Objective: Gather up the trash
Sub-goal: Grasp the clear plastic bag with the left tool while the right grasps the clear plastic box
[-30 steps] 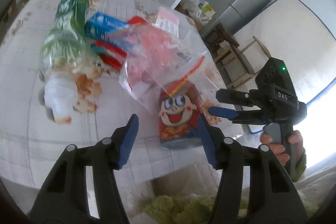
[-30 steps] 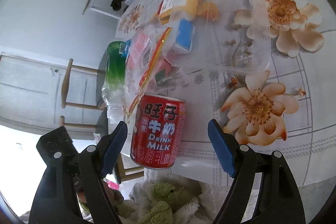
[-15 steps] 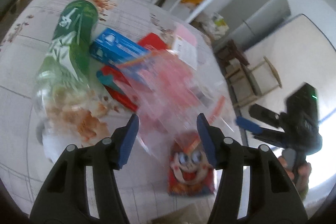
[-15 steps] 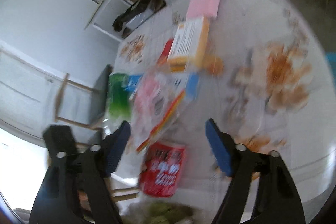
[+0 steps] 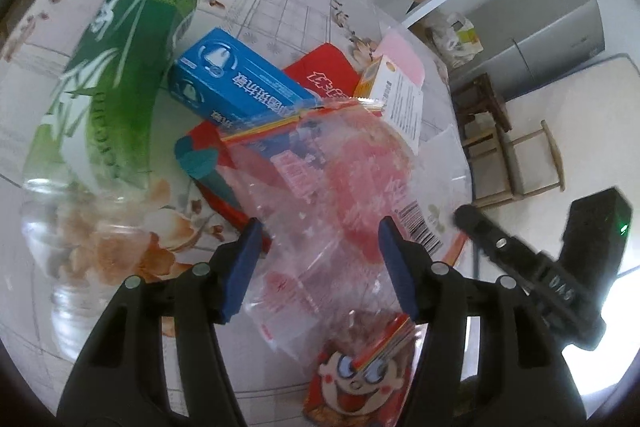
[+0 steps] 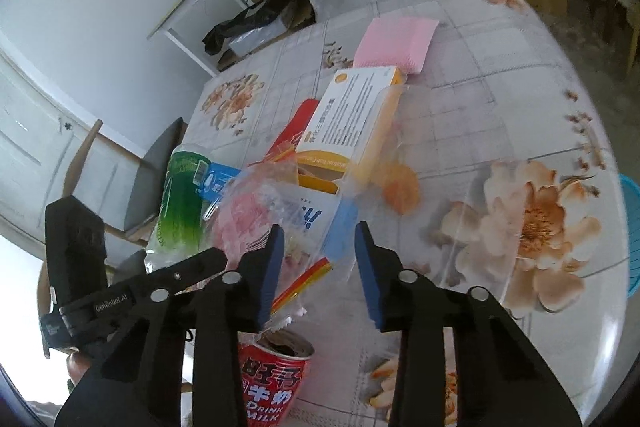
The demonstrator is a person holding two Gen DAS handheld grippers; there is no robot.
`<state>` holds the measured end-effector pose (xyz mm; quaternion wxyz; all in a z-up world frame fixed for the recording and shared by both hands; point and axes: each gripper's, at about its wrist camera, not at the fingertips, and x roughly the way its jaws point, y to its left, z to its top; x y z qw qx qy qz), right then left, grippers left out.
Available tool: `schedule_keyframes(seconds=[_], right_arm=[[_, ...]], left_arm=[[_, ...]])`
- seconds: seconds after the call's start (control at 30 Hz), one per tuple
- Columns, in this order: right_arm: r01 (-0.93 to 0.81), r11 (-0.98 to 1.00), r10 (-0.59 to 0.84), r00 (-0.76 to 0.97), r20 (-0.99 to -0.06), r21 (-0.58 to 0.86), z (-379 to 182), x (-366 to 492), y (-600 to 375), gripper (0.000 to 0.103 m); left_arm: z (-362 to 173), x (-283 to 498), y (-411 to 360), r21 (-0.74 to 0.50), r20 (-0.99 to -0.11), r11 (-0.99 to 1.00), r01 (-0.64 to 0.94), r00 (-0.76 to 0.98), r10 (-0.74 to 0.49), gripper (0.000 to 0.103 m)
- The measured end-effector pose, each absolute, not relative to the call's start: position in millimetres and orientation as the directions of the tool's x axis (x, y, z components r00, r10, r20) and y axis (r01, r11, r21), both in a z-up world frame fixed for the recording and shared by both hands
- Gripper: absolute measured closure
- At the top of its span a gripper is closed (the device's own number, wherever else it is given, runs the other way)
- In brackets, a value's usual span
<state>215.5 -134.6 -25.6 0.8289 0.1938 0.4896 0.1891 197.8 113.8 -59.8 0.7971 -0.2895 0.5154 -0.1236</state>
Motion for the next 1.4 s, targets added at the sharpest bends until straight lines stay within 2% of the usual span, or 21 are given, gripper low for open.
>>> schedule_keyframes(seconds=[0.2, 0.43, 0.53, 0.7, 0.87, 1.1, 1.23, 1.4], right_arm=[[-0.139, 0.829, 0.544, 0.422, -0.725, 0.541, -33.8, 221.3, -132.6, 0.076], [-0.151, 0.810, 0.573, 0.413, -0.708, 0.567, -35.3, 223.4, -134.1, 0.077], [-0.158, 0.804, 0.581, 0.416, -0.699, 0.574, -33.9, 222.9, -134.5, 0.078], [-0.167, 0.796, 0.591, 0.418, -0.690, 0.581, -31.8, 220.8, -134.2, 0.078], [-0.176, 0.800, 0.585, 0.445, -0.678, 0.574, -24.0, 215.5, -138.2, 0.077], [-0.125, 0.820, 0.528, 0.540, -0.655, 0.558, -3.6, 197.9, -178.0, 0.076], [-0.007, 0.843, 0.443, 0.577, -0.687, 0.538, -7.4, 188.3, -214.1, 0.068], [0.112, 0.848, 0.387, 0.538, -0.749, 0.518, -31.1, 186.6, -236.1, 0.059]], left_arm=[[-63.1, 198.6, 120.9, -0.697, -0.674, 0.703, -0.138, 0.461, -0.578, 0.046], [-44.2, 186.8, 125.4, -0.748, -0.571, 0.660, -0.061, 0.566, -0.595, 0.050], [-33.0, 182.2, 124.6, -0.729, -0.557, 0.684, -0.026, 0.602, -0.572, 0.059], [-25.7, 180.7, 122.6, -0.695, -0.565, 0.719, -0.004, 0.622, -0.543, 0.087], [-22.9, 179.5, 126.7, -0.702, -0.540, 0.712, 0.018, 0.639, -0.548, 0.099], [-12.6, 171.5, 141.4, -0.732, -0.463, 0.679, 0.051, 0.694, -0.552, 0.103], [-5.8, 166.7, 148.4, -0.755, -0.408, 0.651, 0.079, 0.720, -0.561, 0.103], [0.5, 163.5, 148.7, -0.761, -0.377, 0.640, 0.103, 0.734, -0.565, 0.103]])
